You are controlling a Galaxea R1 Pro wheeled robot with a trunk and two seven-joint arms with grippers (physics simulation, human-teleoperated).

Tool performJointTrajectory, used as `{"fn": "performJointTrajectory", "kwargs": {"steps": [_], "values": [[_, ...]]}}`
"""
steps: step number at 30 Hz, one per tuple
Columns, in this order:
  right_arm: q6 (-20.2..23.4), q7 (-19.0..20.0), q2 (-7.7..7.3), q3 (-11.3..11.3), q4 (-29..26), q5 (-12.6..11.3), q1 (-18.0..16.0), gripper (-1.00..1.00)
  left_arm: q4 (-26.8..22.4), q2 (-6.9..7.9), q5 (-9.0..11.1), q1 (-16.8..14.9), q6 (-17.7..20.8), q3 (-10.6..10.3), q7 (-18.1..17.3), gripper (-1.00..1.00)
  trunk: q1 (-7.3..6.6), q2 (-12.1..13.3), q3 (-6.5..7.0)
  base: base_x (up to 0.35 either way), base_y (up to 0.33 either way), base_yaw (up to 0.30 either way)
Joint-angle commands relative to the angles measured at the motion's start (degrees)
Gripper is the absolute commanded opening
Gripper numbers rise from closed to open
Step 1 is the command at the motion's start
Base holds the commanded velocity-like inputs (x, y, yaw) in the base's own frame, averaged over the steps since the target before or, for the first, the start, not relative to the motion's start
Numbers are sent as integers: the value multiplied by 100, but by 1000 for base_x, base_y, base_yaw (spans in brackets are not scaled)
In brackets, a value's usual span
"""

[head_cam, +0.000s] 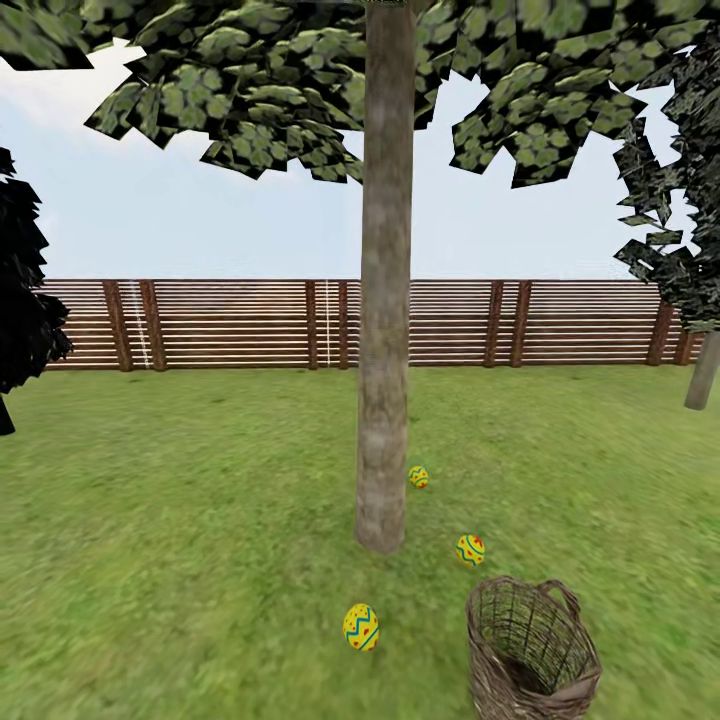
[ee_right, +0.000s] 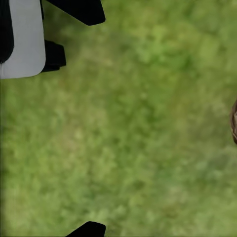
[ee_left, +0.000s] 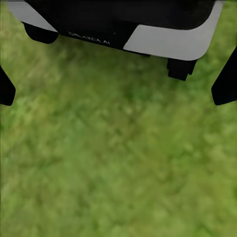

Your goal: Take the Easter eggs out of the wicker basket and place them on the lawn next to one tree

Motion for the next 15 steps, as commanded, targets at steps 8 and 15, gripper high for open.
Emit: {"fn": "performJointTrajectory", "kwargs": {"steps": [8,15], "values": [[-4,-7,3,48,4,-41,131,100,12,13,62,212,8,2,-12,100,-176,317,137,0,0,0],[-5,-6,3,48,2,-47,137,100,12,9,68,259,13,2,-8,100,-330,597,262,0,0,0]]}}
